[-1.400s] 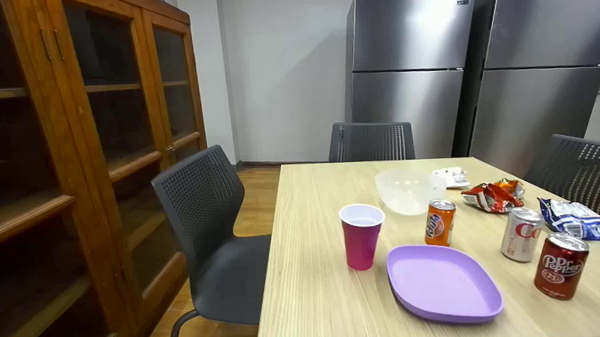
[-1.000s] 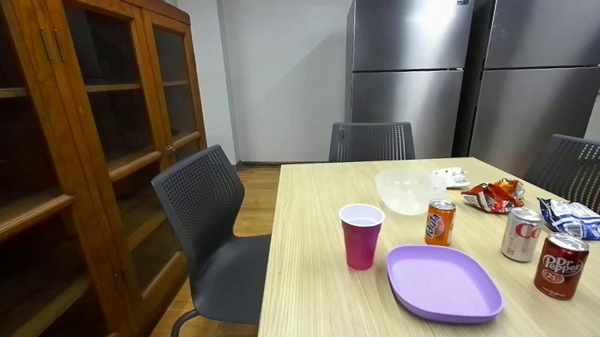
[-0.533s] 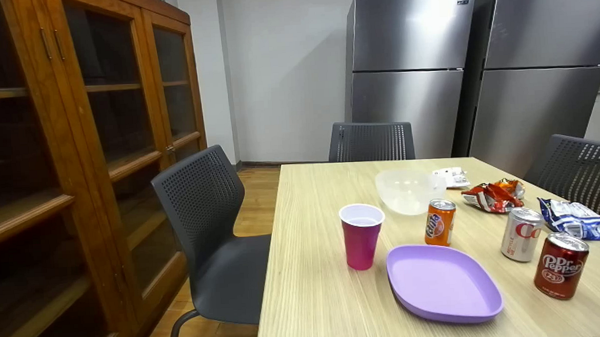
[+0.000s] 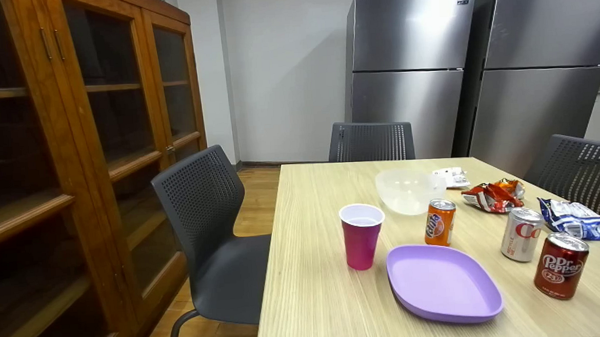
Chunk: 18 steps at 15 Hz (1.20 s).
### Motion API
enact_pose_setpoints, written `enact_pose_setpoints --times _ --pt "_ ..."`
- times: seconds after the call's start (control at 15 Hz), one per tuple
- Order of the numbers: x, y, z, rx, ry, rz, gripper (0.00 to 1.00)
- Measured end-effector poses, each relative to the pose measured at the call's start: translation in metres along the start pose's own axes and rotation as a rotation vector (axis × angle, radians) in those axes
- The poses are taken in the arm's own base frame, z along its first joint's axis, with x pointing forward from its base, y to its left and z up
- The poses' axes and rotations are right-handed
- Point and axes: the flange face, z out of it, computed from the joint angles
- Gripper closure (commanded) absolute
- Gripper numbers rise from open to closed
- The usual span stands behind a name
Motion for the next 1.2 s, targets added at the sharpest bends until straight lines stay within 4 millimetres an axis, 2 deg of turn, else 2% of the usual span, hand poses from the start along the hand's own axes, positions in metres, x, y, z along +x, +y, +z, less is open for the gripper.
enact_pose_setpoints --times 0.6,1.2 --pt "0.035 -0.03 0.024 0.016 0.089 -0.06 0.0" --pt "0.059 -0.08 0.049 0.034 0.119 -0.135 0.0"
